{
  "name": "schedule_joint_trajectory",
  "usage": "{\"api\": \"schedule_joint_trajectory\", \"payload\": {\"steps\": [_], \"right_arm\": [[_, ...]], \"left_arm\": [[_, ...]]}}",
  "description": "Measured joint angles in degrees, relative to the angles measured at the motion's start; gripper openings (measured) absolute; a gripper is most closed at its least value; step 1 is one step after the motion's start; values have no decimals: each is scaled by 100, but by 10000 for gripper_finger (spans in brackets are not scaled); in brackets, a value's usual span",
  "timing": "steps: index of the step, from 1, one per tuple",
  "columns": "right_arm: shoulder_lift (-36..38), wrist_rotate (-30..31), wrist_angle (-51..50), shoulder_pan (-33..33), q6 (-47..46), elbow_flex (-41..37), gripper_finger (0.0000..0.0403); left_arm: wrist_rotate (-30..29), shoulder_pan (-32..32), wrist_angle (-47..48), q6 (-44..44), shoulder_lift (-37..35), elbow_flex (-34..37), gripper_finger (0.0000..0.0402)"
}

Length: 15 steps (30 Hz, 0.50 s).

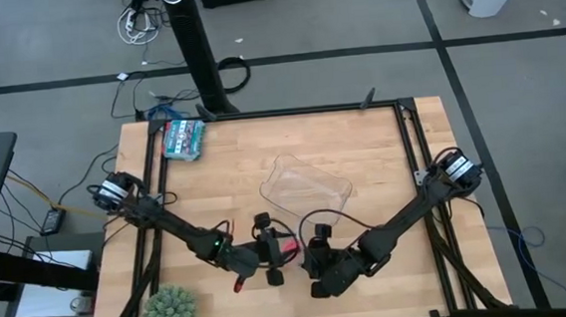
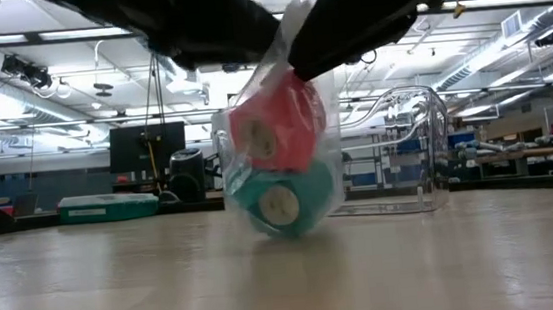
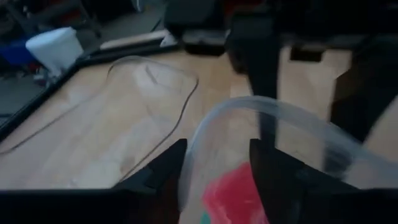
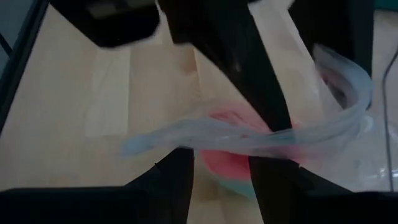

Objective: Roll bandage
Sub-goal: Close the transparent zip bag

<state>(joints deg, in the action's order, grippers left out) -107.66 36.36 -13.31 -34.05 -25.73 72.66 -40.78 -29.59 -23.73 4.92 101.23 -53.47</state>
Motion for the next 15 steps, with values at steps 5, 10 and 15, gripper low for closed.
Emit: {"api": "schedule_joint_trajectory", "payload": {"steps": [5,10,15], "right_arm": [[2,-176,97,102,8,0,149],[2,-217,91,160,-16,-2,149],[2,-219,85,191,-20,-2,149]], "left_arm": [[-403,24,77,-37,0,0,226],[-1166,-14,103,-585,-23,0,251],[-1567,-107,22,-937,-96,0,252]]}}
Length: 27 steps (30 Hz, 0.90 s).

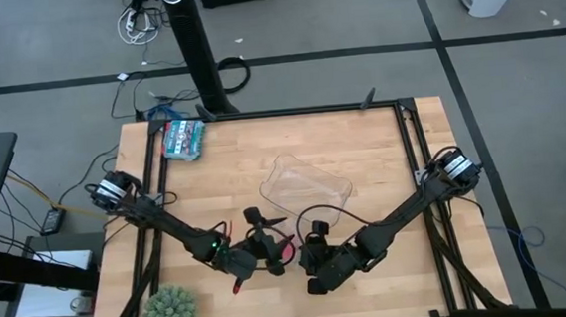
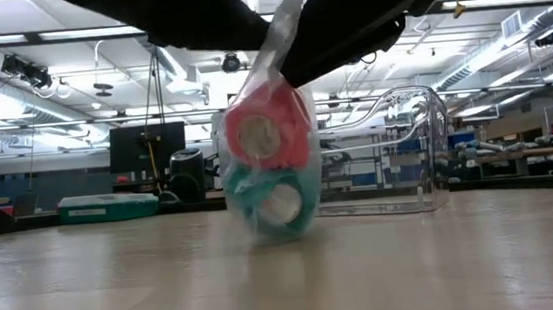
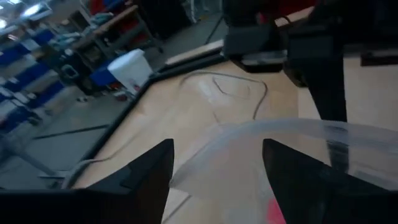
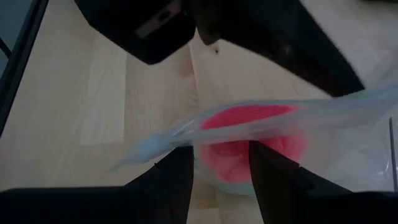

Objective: Roll bandage
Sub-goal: Close the transparent zip bag

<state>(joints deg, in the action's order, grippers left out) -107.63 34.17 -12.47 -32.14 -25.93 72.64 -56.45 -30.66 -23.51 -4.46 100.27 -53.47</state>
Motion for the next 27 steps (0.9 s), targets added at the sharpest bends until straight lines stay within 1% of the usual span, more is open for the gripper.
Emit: {"api": "schedule_joint_trajectory", "payload": {"steps": [3,9,12,18,21,27], "right_arm": [[0,-42,-5,35,1,0,149],[0,-105,-12,104,-2,0,149],[0,-105,-27,127,-7,0,149],[0,-101,-33,177,-9,0,149],[0,-98,-41,198,-11,0,149],[1,-84,-43,240,-11,0,149]], "left_arm": [[-231,-91,-273,-408,0,0,252],[-497,-297,-806,-1207,0,0,252],[-524,-450,-865,-1263,-2,-2,252],[-491,-804,-1012,-665,-2,-2,252],[-432,-931,-945,-118,-2,-2,252],[-341,-1033,-340,1116,0,-2,252]]}}
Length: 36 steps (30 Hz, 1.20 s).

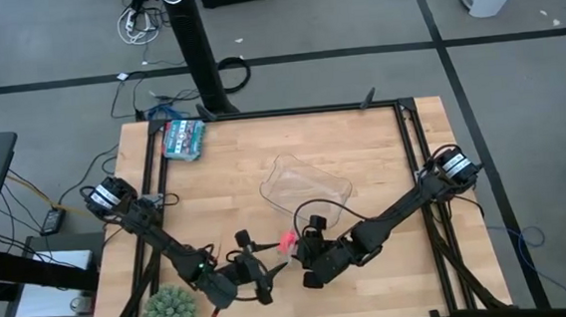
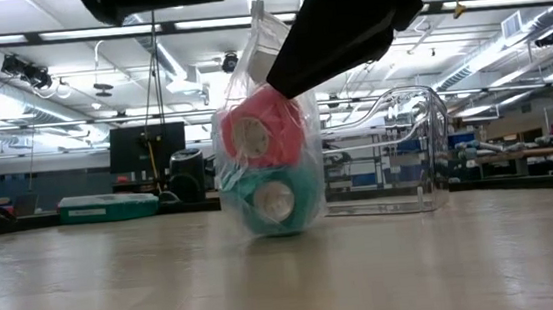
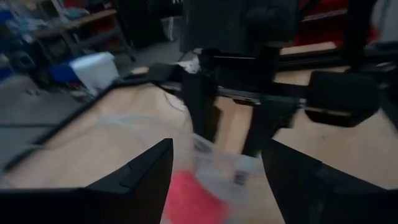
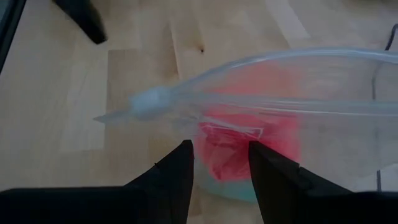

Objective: Roll bandage
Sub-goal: Close the transparent zip bag

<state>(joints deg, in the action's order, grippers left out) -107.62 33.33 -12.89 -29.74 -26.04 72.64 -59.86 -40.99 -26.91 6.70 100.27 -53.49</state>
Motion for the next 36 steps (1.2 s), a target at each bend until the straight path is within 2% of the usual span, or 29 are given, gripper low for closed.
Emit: {"api": "schedule_joint_trajectory", "payload": {"steps": [5,17,24,28,32,36], "right_arm": [[1,32,119,70,0,0,149],[1,-3,123,86,17,0,149],[1,3,37,86,17,0,149],[1,83,-75,86,-18,0,149],[1,100,-73,86,-28,0,149],[1,110,-30,86,-17,0,149]], "left_arm": [[404,84,50,572,170,0,252],[203,313,261,1059,329,0,252],[207,248,350,837,328,-196,252],[-22,97,1199,584,328,-715,250],[150,91,2468,1480,327,-1144,237],[569,128,2583,2112,323,-1316,221]]}}
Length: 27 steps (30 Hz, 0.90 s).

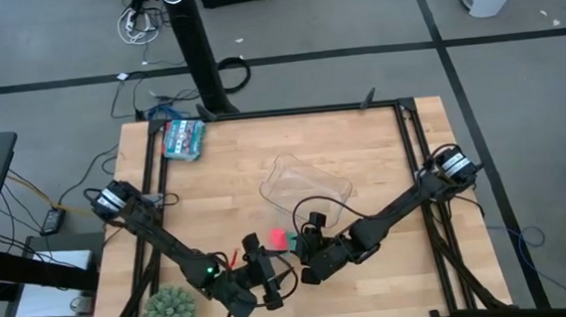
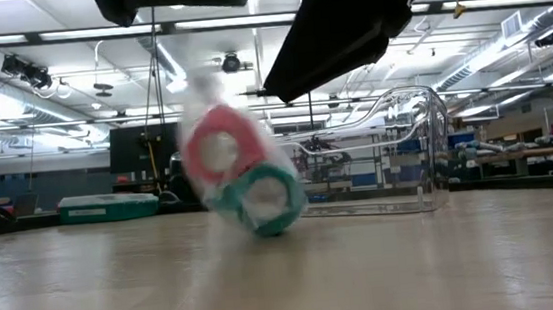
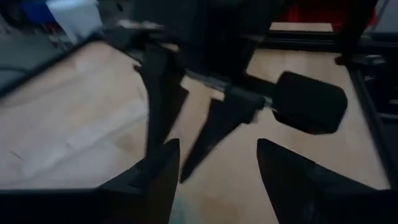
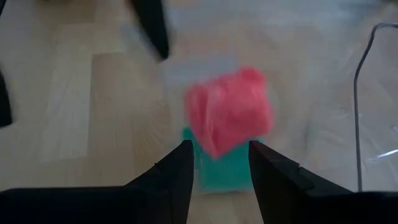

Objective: Roll bandage
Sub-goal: Close the transparent zip bag

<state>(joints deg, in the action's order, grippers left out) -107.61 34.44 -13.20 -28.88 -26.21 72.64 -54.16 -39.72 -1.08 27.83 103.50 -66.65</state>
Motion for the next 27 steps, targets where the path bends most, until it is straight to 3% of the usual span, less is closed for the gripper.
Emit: {"api": "schedule_joint_trajectory", "payload": {"steps": [11,16,21,27], "right_arm": [[0,-2,4,-7,94,-2,149],[0,-161,82,33,770,-2,149],[0,-907,224,427,1194,-2,149],[-2,-1028,241,712,1726,-2,149]], "left_arm": [[520,-17,1623,1566,-4,-126,173],[628,-116,2896,2101,-7,-569,149],[442,-298,3499,2589,-9,-695,131],[-226,-782,3585,3199,112,-695,121]]}}
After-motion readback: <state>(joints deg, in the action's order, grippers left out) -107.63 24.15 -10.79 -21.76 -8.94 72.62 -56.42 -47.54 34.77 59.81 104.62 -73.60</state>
